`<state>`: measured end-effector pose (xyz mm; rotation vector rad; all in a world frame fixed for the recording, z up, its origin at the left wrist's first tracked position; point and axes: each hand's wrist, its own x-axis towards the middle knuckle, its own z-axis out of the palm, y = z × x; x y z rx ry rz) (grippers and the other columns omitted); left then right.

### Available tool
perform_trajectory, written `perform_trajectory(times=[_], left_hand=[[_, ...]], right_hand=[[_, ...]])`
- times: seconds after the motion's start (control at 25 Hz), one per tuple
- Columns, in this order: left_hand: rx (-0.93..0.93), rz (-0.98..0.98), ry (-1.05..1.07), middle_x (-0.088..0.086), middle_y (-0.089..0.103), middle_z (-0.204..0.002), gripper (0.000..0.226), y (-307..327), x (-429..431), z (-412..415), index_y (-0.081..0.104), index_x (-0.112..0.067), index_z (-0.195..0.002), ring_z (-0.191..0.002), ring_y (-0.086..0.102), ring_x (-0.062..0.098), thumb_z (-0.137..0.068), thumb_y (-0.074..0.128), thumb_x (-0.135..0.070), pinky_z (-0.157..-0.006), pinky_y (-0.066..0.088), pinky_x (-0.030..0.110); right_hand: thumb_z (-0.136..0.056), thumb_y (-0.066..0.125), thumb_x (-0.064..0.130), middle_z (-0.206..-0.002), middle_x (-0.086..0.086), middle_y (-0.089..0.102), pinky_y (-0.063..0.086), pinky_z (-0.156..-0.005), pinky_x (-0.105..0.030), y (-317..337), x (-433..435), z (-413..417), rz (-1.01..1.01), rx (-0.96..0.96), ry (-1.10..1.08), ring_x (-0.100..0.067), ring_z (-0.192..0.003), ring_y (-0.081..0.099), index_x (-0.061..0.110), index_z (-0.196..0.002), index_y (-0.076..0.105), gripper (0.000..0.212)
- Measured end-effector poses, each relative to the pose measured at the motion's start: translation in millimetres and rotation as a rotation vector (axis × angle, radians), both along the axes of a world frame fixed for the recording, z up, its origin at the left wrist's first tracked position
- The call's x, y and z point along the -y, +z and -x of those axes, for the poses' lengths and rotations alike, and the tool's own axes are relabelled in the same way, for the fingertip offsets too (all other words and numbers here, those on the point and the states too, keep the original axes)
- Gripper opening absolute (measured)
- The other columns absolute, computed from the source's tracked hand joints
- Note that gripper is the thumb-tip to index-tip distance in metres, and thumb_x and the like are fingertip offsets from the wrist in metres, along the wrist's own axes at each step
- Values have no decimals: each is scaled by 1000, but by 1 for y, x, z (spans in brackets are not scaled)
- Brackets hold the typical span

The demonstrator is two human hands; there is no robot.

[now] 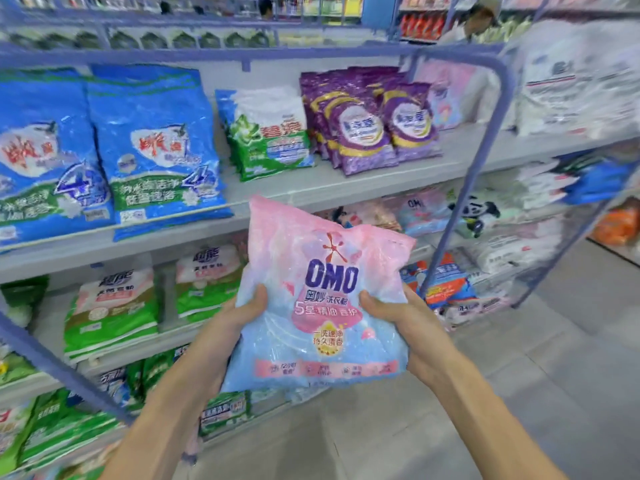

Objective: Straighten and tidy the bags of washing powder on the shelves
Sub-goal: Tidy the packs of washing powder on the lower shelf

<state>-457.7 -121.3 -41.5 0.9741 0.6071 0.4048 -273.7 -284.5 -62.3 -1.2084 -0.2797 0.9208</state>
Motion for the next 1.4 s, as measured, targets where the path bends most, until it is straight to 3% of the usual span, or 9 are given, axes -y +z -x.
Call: perform_trajectory(times=[0.2, 0.28, 0.4, 0.52, 0.76, 0.88, 1.0, 1.24, 1.4], left_hand=[[-38, -100, 31, 18, 70, -128, 88, 12, 18, -76, 62, -18, -136, -122, 63, 41, -56, 82, -48, -112, 42, 57], [-32, -116, 10, 16, 73, -122, 74, 16, 25, -111, 67, -18, -130, -118, 66, 39, -63, 82, -47, -110, 46, 53], [11, -146, -21, 1, 80, -99, 21, 18, 35, -175, 70, -23, -117, -90, 77, 19, -98, 64, -29, -82, 62, 31], [55, -178, -22, -10, 76, -70, 17, 28, 43, -241, 65, -19, -112, -61, 73, 3, -104, 51, -18, -54, 55, 14], [110, -82, -118, 17, 76, -111, 39, 47, 63, -366, 72, -14, -117, -95, 76, 34, -89, 61, -37, -82, 61, 48], [135, -125, -160, 14, 77, -108, 28, 60, 78, -427, 81, -22, -101, -94, 76, 32, -90, 58, -35, -77, 63, 45], [138, -187, -124, 18, 74, -118, 41, 65, 93, -494, 69, -15, -126, -105, 73, 37, -93, 60, -37, -92, 57, 53], [114, -269, 55, 15, 78, -102, 37, 70, 140, -607, 69, -7, -117, -85, 77, 28, -93, 60, -34, -68, 63, 37], [98, -346, 259, 8, 79, -97, 23, 71, 157, -668, 72, -16, -112, -82, 76, 24, -93, 64, -25, -71, 63, 38]], right_hand=[[-83, 76, 6, -115, -19, 74, 54, -96, -61, 10, 38, -42, -49, 22, -109, -41, -104, 72, 12, -119, 72, 37], [-79, 79, 10, -115, -21, 74, 56, -93, -60, 19, 51, -70, -64, 22, -157, -42, -103, 72, 10, -119, 72, 40], [-84, 75, 27, -119, -22, 72, 52, -98, -61, 35, 68, -130, -100, 22, -202, -43, -110, 69, 6, -126, 68, 47], [-88, 73, 42, -120, -22, 72, 47, -102, -66, 52, 78, -199, -83, 73, -234, -44, -112, 68, 8, -124, 70, 50], [-83, 77, 31, -117, -23, 73, 52, -97, -63, 83, 100, -326, -131, 88, -351, -44, -109, 69, 5, -121, 71, 46], [-82, 78, 28, -111, -21, 75, 57, -92, -58, 94, 113, -381, -128, 86, -415, -42, -103, 72, 6, -116, 73, 41], [-84, 78, 28, -107, -19, 77, 60, -87, -54, 101, 126, -446, -125, 98, -420, -39, -99, 73, 7, -113, 75, 36], [-88, 76, 23, -94, -15, 79, 62, -58, -36, 118, 145, -579, -109, 159, -309, -26, -74, 77, 8, -100, 76, 19], [-87, 77, 24, -95, -15, 79, 64, -63, -41, 123, 137, -655, -120, 175, -214, -29, -78, 77, 10, -100, 78, 19]])
